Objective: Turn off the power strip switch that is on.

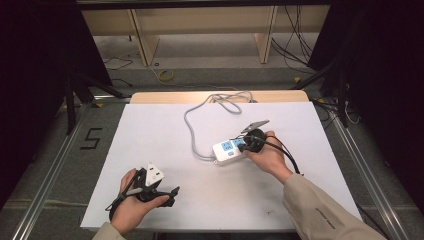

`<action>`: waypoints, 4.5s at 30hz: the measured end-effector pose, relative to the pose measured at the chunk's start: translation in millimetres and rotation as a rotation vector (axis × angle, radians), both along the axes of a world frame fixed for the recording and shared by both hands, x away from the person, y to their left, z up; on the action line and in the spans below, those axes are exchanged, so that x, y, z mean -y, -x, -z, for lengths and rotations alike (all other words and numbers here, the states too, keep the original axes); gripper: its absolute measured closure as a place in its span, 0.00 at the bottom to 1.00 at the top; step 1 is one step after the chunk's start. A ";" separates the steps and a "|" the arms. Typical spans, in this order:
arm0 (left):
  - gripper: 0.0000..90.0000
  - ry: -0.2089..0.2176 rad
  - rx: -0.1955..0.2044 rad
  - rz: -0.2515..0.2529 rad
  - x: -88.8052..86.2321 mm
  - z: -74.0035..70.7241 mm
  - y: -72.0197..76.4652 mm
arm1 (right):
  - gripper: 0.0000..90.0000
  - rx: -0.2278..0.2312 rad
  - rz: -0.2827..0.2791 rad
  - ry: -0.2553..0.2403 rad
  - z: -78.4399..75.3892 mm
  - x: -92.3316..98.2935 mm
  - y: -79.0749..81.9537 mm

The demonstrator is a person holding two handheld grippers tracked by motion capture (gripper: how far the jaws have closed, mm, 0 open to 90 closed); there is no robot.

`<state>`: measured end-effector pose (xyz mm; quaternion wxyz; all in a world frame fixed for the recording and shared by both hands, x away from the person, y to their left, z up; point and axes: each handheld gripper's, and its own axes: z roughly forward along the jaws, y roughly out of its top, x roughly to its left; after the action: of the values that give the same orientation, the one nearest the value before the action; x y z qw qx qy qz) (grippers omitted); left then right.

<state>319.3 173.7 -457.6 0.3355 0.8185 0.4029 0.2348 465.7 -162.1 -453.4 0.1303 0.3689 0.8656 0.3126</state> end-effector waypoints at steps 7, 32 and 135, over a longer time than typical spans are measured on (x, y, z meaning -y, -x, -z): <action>0.07 -0.001 0.000 0.002 -0.2 0.0 -0.3 | 1.00 0.015 0.007 -0.004 -3.4 3.8 -0.3; 0.08 0.005 0.003 -0.005 -0.4 0.0 -0.2 | 1.00 0.041 0.002 -0.026 -9.7 11.1 2.7; 0.08 0.006 -0.005 -0.012 -0.2 0.7 1.3 | 0.46 0.100 0.005 -0.152 -12.0 115.5 111.9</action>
<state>318.1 173.9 -458.2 0.3354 0.8158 0.4093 0.2333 353.7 -277.6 -441.4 0.1456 0.3637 0.8310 0.3949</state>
